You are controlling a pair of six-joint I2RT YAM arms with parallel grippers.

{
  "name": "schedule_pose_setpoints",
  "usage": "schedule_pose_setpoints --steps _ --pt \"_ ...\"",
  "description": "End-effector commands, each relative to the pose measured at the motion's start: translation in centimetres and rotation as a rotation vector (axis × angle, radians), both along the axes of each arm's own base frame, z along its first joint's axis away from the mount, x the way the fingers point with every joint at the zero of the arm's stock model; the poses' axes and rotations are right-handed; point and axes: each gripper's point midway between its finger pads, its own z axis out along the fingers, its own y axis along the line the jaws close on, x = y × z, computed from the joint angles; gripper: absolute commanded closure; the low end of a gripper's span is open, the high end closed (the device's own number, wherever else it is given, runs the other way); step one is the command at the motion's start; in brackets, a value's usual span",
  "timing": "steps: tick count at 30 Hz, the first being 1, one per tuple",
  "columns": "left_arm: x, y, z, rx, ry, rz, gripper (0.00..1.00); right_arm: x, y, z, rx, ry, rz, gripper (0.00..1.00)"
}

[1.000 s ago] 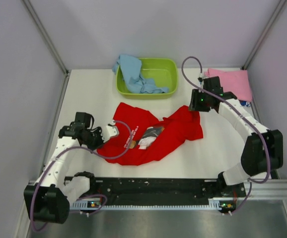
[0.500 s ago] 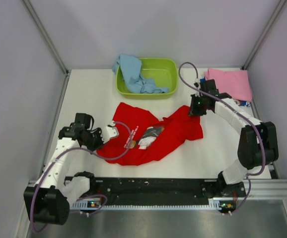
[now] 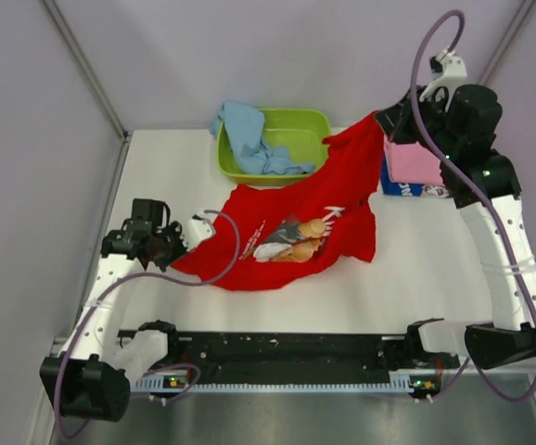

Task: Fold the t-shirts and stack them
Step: Flatten out the tshirt

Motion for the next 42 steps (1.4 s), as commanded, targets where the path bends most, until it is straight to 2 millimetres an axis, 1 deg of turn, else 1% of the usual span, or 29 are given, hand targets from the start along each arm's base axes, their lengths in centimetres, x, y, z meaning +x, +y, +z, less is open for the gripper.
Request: schedule_pose_setpoints --steps 1,2,4,6,7,8,9,10,12,14,16,18,19,21,23,24,25,26,27,29,30,31,32,33,34,36,39,41,42 --pt "6.2 3.9 9.1 0.114 -0.364 0.224 1.00 -2.6 -2.7 10.4 0.018 -0.272 -0.093 1.00" --pt "7.0 5.1 11.0 0.152 -0.421 0.279 1.00 -3.1 -3.0 11.9 0.017 -0.311 -0.103 1.00" --pt "8.3 5.6 16.1 0.145 -0.549 0.326 1.00 -4.0 -4.1 14.3 0.003 -0.374 -0.145 1.00" --pt "8.1 5.1 18.7 0.118 -0.581 0.314 1.00 -4.9 -5.3 15.7 -0.014 -0.415 -0.196 1.00" --pt "7.7 4.6 19.3 0.096 -0.578 0.283 1.00 -5.9 -5.7 16.4 -0.013 -0.442 -0.210 1.00" --pt "7.0 4.2 19.4 0.090 -0.562 0.253 1.00 -6.8 -6.2 17.0 -0.016 -0.464 -0.222 1.00" --pt "6.3 2.9 19.2 0.040 -0.536 0.198 1.00 -7.8 -6.5 17.7 -0.016 -0.487 -0.232 1.00" --pt "5.6 2.4 18.7 0.020 -0.513 0.171 1.00 -8.6 -6.9 18.2 -0.018 -0.508 -0.243 1.00" --pt "4.2 1.6 17.2 0.004 -0.449 0.123 1.00 -10.2 -7.6 19.3 -0.024 -0.553 -0.258 1.00" --pt "3.2 1.5 15.1 0.010 -0.392 0.102 1.00 -10.8 -7.6 20.1 -0.026 -0.590 -0.256 1.00" --pt "2.7 1.8 13.4 0.027 -0.359 0.106 1.00 -10.1 -7.0 20.4 -0.026 -0.609 -0.230 1.00" --pt "2.5 2.0 12.1 0.039 -0.338 0.116 1.00 -7.5 -5.6 19.7 -0.046 -0.592 -0.180 1.00" --pt "2.4 2.0 11.6 0.039 -0.330 0.117 1.00 -6.0 -4.7 19.1 -0.063 -0.580 -0.145 1.00" --pt "2.2 1.9 10.4 0.039 -0.311 0.107 1.00 -1.7 -3.5 16.8 -0.123 -0.529 -0.109 1.00" --pt "1.8 1.5 9.2 0.021 -0.280 0.096 1.00 3.4 -3.1 13.5 -0.173 -0.446 -0.133 1.00" --pt "1.5 1.3 8.6 0.010 -0.260 0.090 1.00 6.0 -3.0 11.4 -0.195 -0.392 -0.143 1.00" --pt "1.3 1.0 8.2 -0.005 -0.247 0.081 1.00 8.1 -2.7 9.5 -0.210 -0.342 -0.147 1.00" --pt "0.9 0.7 7.8 -0.019 -0.231 0.070 1.00 9.7 -2.5 7.8 -0.221 -0.297 -0.145 1.00" --pt "0.6 0.4 7.5 -0.033 -0.223 0.063 1.00 12.1 -2.4 5.4 -0.227 -0.229 -0.150 1.00" --pt "0.3 -0.1 7.2 -0.056 -0.211 0.049 1.00 15.0 -3.1 1.3 -0.245 -0.122 -0.181 0.82" --pt "0.3 -0.3 7.2 -0.068 -0.210 0.047 1.00 16.5 -3.8 -1.1 -0.260 -0.065 -0.201 0.72" --pt "0.3 -0.4 7.2 -0.075 -0.210 0.046 1.00 17.7 -4.4 -3.8 -0.267 0.002 -0.217 0.70" --pt "0.4 -0.5 7.4 -0.082 -0.216 0.047 1.00 18.3 -4.9 -5.9 -0.262 0.065 -0.218 0.66" --pt "0.4 -0.7 7.6 -0.090 -0.222 0.046 1.00 18.5 -5.1 -8.0 -0.263 0.134 -0.204 0.61" --pt "0.4 -0.8 7.6 -0.098 -0.219 0.044 1.00 18.1 -5.0 -9.8 -0.272 0.193 -0.182 0.54" --pt "0.3 -1.0 7.6 -0.107 -0.214 0.039 1.00 16.5 -4.2 -11.6 -0.295 0.241 -0.123 0.47" --pt "0.6 -0.8 7.5 -0.100 -0.212 0.046 1.00 12.9 -2.5 -12.2 -0.360 0.235 -0.048 0.42" --pt "1.0 -0.7 7.5 -0.100 -0.216 0.062 1.00 9.3 -0.1 -11.6 -0.418 0.169 0.036 0.40" --pt "1.3 -0.8 7.6 -0.105 -0.224 0.069 1.00 7.3 1.8 -11.6 -0.448 0.131 0.106 0.40"
